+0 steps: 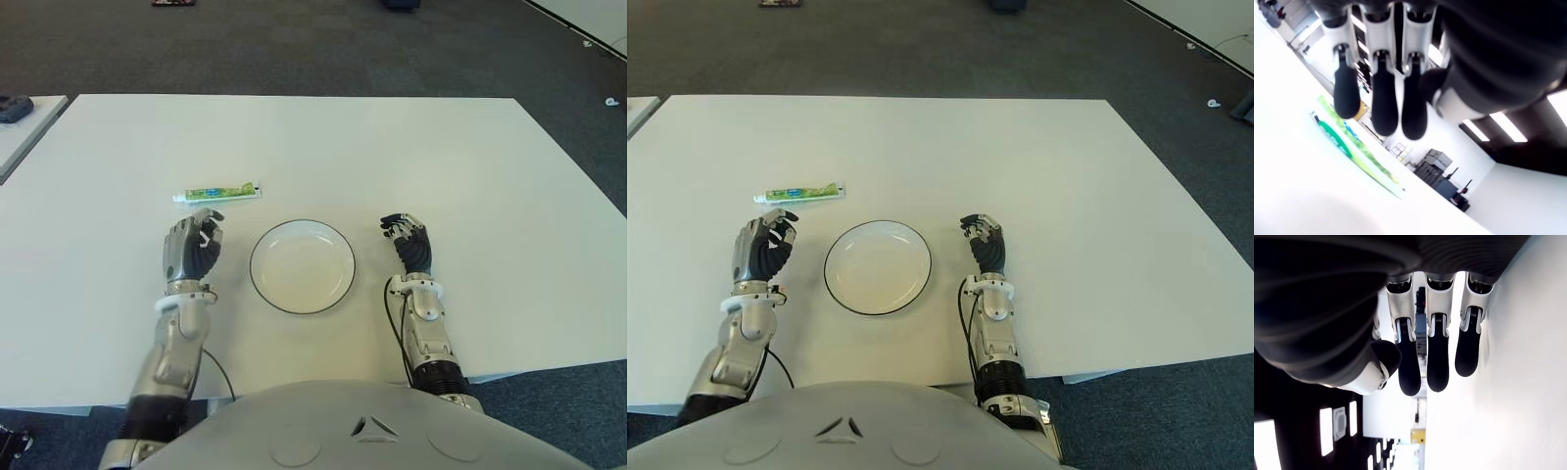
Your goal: Put the toothpaste on the table into the plate.
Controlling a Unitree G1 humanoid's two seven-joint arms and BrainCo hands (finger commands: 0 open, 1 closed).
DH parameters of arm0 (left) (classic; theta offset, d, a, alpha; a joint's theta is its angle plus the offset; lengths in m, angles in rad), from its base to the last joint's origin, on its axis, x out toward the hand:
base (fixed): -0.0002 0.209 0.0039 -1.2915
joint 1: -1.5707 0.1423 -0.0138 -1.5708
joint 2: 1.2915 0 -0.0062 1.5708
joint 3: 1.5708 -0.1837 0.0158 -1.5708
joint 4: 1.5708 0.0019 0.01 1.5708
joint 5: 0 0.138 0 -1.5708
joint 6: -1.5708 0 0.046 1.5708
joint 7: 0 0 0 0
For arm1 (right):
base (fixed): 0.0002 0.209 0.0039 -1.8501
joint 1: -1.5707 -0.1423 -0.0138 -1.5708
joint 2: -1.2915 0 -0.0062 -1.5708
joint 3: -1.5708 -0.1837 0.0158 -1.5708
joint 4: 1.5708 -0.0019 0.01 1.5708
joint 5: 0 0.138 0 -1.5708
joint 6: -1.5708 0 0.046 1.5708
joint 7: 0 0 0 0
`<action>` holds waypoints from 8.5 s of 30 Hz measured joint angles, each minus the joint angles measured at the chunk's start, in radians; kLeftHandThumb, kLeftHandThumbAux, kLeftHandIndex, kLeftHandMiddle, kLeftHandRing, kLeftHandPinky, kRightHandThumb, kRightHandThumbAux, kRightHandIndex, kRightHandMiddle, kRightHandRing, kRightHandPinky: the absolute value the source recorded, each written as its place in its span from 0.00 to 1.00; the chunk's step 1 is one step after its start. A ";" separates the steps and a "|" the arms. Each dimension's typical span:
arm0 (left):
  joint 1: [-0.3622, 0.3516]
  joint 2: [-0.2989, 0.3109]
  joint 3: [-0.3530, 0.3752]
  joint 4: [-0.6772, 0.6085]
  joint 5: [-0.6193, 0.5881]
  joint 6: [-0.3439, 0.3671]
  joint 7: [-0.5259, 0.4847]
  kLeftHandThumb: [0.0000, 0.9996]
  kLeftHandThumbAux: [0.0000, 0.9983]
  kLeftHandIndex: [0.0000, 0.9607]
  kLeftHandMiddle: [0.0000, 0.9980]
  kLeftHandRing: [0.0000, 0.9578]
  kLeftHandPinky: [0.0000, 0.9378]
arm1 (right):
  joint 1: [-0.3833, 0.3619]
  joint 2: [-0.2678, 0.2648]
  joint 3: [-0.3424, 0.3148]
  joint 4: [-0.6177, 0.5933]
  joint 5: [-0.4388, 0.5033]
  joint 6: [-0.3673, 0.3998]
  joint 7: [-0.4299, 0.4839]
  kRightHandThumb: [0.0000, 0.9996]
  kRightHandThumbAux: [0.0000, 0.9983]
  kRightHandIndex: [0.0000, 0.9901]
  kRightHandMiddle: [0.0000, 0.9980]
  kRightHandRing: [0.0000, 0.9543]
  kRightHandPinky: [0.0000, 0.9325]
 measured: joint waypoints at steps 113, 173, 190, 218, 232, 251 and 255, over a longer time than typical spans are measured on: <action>-0.930 0.470 -0.823 1.019 0.369 -0.225 -0.265 0.46 0.24 0.00 0.00 0.00 0.00 | 0.050 0.007 -0.005 -0.043 0.022 -0.030 0.009 0.71 0.73 0.43 0.43 0.42 0.43; -0.934 0.384 -0.663 1.157 0.107 -0.287 -0.357 0.74 0.59 0.49 0.65 0.66 0.67 | 0.098 0.005 -0.006 -0.111 0.024 -0.017 0.010 0.71 0.73 0.43 0.43 0.42 0.44; -0.919 0.385 -0.613 1.128 0.062 -0.277 -0.417 0.72 0.69 0.45 0.71 0.73 0.72 | 0.102 0.004 -0.006 -0.120 0.024 -0.016 0.010 0.71 0.73 0.43 0.43 0.43 0.44; -0.873 0.391 -0.538 1.068 0.001 -0.269 -0.414 0.71 0.71 0.45 0.77 0.80 0.81 | 0.105 0.004 -0.008 -0.125 0.023 -0.012 0.006 0.71 0.73 0.43 0.43 0.42 0.44; -0.839 0.387 -0.449 1.062 -0.069 -0.349 -0.389 0.71 0.71 0.46 0.79 0.82 0.81 | 0.102 0.001 -0.007 -0.124 0.021 0.001 -0.003 0.71 0.73 0.43 0.44 0.43 0.45; -0.833 0.405 -0.324 0.958 -0.138 -0.438 -0.388 0.71 0.71 0.46 0.80 0.84 0.82 | 0.088 -0.002 -0.007 -0.094 0.024 -0.004 0.009 0.71 0.73 0.43 0.44 0.44 0.45; -0.830 0.414 -0.303 0.930 -0.148 -0.455 -0.388 0.71 0.71 0.46 0.80 0.84 0.83 | 0.083 -0.002 -0.007 -0.088 0.024 -0.012 0.011 0.71 0.73 0.43 0.45 0.44 0.46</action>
